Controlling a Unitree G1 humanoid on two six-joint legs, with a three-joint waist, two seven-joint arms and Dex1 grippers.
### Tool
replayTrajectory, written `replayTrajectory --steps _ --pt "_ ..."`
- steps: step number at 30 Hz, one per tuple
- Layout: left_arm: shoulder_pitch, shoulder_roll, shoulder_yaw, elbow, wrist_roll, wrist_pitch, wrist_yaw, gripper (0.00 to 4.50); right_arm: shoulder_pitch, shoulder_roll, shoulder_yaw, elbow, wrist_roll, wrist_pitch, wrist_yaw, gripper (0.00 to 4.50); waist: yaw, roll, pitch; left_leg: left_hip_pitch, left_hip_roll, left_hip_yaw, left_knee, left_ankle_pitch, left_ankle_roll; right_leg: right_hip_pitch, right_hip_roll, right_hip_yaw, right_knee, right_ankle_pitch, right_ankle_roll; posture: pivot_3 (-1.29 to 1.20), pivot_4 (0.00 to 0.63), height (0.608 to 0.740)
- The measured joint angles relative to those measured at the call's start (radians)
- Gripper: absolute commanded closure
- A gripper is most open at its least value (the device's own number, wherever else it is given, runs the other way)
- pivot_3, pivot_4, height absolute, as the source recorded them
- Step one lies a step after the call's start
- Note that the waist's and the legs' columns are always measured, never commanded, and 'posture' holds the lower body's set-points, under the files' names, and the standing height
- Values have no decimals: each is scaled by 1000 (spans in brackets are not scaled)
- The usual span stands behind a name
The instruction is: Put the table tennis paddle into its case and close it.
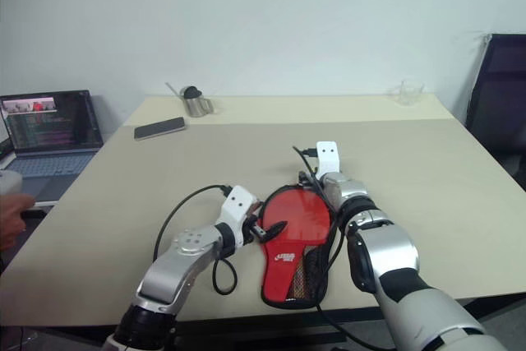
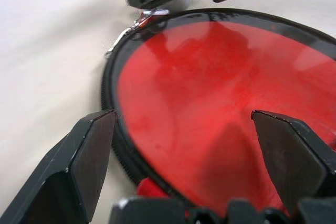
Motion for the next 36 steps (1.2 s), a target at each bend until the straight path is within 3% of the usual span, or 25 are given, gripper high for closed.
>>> replayTrajectory --steps 7,10,15,22,36 --pt "0 -8 1 3 -27 -12 -12 0 0 1 -5 2 -6 0 -11 3547 0 0 0 0 0 0 0 0 0 0 0 0 0 0 0 0 150 740" --pt "-44 -30 2 15 -77 -53 -77 0 0 1 -5 2 -11 0 -10 3989 0 0 0 0 0 0 0 0 0 1 0 -1 0 0 0 0 150 740" --pt "-194 -76 0 144 -124 -88 -148 0 -1 1 -5 2 -20 0 -2 4115 0 0 0 1 0 0 0 0 0 2 0 -1 -1 0 0 0 150 740" --pt "-241 -120 -105 404 -20 -145 -133 0 -4 -4 -7 2 -26 0 8 4116 1 1 0 2 0 0 0 0 0 3 1 -1 -1 0 0 0 150 740" --pt "-294 -126 -140 559 68 -293 -99 0 -21 -15 -8 2 -34 2 45 4134 0 3 -5 7 0 -1 0 0 1 7 1 -1 1 0 0 0 150 740"
